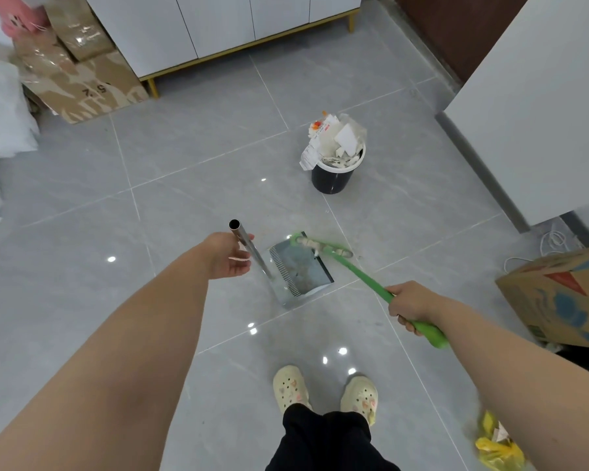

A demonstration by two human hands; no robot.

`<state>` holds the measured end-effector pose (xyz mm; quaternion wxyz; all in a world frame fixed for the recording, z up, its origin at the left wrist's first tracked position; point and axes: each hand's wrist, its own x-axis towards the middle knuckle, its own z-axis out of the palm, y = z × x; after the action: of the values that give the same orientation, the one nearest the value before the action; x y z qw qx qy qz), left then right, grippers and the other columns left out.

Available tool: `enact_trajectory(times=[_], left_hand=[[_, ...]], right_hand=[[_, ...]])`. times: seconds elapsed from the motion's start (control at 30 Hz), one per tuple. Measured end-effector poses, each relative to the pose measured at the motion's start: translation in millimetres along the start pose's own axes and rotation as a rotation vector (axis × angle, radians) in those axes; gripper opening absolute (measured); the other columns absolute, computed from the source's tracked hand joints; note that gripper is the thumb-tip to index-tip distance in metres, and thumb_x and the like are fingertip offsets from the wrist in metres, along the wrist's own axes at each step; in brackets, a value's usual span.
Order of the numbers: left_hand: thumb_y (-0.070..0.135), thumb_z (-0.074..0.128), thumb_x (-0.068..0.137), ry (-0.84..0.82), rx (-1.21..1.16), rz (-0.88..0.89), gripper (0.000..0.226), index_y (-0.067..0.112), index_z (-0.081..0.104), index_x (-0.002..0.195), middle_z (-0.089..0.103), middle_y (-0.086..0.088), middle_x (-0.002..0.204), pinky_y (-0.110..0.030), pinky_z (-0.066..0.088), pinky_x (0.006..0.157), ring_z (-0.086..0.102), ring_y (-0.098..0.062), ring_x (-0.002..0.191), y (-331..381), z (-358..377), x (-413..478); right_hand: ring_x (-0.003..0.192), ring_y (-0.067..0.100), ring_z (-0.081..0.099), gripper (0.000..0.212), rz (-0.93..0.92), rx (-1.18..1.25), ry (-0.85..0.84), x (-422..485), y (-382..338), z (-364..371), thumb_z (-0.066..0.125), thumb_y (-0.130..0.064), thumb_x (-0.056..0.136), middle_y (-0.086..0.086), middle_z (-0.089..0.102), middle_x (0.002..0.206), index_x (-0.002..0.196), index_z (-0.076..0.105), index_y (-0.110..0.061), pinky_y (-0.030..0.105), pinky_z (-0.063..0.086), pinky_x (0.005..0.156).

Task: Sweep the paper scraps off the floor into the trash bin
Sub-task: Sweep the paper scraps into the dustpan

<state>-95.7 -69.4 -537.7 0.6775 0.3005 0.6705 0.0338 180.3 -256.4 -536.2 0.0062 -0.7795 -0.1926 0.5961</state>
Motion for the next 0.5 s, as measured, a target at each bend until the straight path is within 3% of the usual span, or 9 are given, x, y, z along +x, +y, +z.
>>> enact_trajectory(times=[0.13, 0.23, 0.33, 0.5], left_hand=[[0.035, 0.049, 0.09, -0.06, -0.279, -0.184, 0.036, 0.001, 0.059, 0.092, 0.057, -0.019, 0.089, -0.03, 0.058, 0.051, 0.062, -0.03, 0.068, 8.1, 3.3, 10.7], [0.018, 0.066, 0.086, -0.083, -0.257, -0.293, 0.023, 0.001, 0.05, 0.082, 0.046, -0.01, 0.075, -0.025, 0.053, 0.039, 0.056, -0.024, 0.045, 11.4, 14.2, 17.3], [0.004, 0.055, 0.09, -0.122, -0.252, -0.363, 0.019, 0.006, 0.044, 0.074, 0.04, -0.005, 0.06, -0.017, 0.043, 0.03, 0.045, -0.016, 0.027, 4.3, 21.6, 19.8], [0.001, 0.034, 0.094, -0.177, -0.258, -0.292, 0.028, 0.009, 0.039, 0.068, 0.04, -0.007, 0.04, -0.012, 0.037, 0.029, 0.042, -0.012, 0.026, -12.4, 36.1, 14.0]], right_hand=[[0.033, 0.012, 0.037, 0.059, 0.072, 0.239, -0.161, 0.0, 13.8, -1.5, 0.043, 0.002, 0.092, 0.006, 0.044, 0.052, 0.144, 0.037, -0.024, 0.014, 0.032, 0.036], [0.033, 0.011, 0.037, 0.062, 0.053, 0.249, -0.124, -3.1, 23.5, -7.0, 0.043, 0.002, 0.091, 0.005, 0.045, 0.051, 0.146, 0.035, -0.025, 0.015, 0.031, 0.034], [0.038, 0.016, 0.037, 0.066, -0.026, 0.065, -0.017, -5.4, 22.7, -12.4, 0.043, 0.005, 0.087, 0.008, 0.044, 0.058, 0.146, 0.034, -0.023, 0.016, 0.031, 0.038], [0.038, 0.014, 0.037, 0.066, 0.0, -0.029, -0.055, -5.1, 17.0, -24.8, 0.04, 0.006, 0.087, 0.008, 0.044, 0.059, 0.147, 0.034, -0.023, 0.016, 0.031, 0.038]])
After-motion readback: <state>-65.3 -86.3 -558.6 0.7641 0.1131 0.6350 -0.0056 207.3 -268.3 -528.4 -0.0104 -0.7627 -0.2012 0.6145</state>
